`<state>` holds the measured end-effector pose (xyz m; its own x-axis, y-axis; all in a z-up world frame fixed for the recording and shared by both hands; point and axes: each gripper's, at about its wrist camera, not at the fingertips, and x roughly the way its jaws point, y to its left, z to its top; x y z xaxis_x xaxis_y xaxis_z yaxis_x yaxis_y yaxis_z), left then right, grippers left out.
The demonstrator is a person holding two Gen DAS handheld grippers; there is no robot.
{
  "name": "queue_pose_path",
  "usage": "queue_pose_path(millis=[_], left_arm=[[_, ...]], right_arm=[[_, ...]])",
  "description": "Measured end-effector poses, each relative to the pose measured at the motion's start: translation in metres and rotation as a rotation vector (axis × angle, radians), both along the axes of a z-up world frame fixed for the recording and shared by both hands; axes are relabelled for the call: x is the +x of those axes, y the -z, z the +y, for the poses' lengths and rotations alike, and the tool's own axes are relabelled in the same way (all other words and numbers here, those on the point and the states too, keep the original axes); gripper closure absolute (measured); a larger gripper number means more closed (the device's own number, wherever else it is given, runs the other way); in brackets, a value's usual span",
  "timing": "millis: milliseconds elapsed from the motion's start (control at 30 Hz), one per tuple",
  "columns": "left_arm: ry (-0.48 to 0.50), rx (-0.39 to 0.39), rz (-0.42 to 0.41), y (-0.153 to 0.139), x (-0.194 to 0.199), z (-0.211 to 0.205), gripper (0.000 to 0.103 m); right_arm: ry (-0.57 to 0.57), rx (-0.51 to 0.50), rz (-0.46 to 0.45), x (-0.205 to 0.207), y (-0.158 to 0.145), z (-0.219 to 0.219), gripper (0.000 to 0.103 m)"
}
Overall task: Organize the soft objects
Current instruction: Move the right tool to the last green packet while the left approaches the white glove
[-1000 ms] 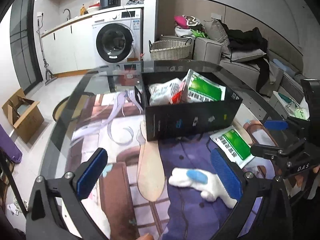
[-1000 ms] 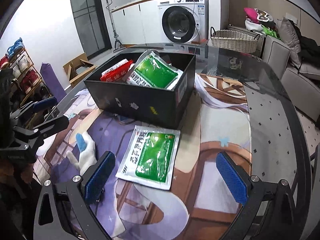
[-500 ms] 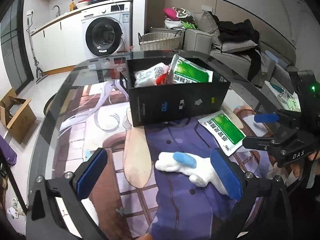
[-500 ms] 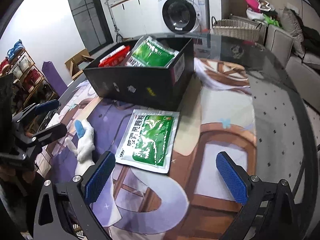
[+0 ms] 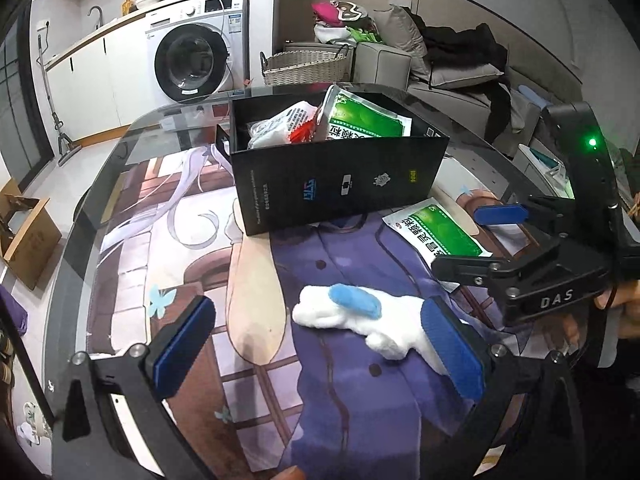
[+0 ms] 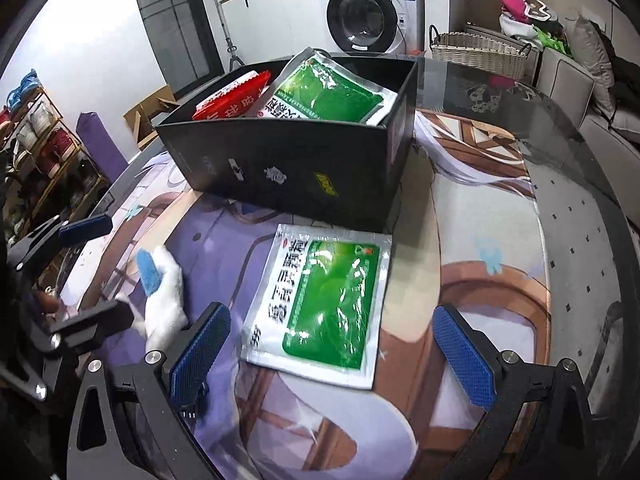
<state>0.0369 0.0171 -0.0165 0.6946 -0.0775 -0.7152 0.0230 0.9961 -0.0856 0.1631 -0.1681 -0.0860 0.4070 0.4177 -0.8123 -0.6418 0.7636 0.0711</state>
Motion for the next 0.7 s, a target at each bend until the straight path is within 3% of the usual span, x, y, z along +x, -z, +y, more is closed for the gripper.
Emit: queue_pose_path(millis=[300,700], left_arm=[[-0.004,-0.017,0.015,0.003,0.003,0.003,0.000],[0.035,-0.068,0.042,0.003,0.003,-0.003,0.000]], right_arm=[[0.004,-0.090,-0.070,0.001,0.006,0.017,0.001],[-0.033,-0.082,-0.075,0.015,0.005,-0.006,0.001]])
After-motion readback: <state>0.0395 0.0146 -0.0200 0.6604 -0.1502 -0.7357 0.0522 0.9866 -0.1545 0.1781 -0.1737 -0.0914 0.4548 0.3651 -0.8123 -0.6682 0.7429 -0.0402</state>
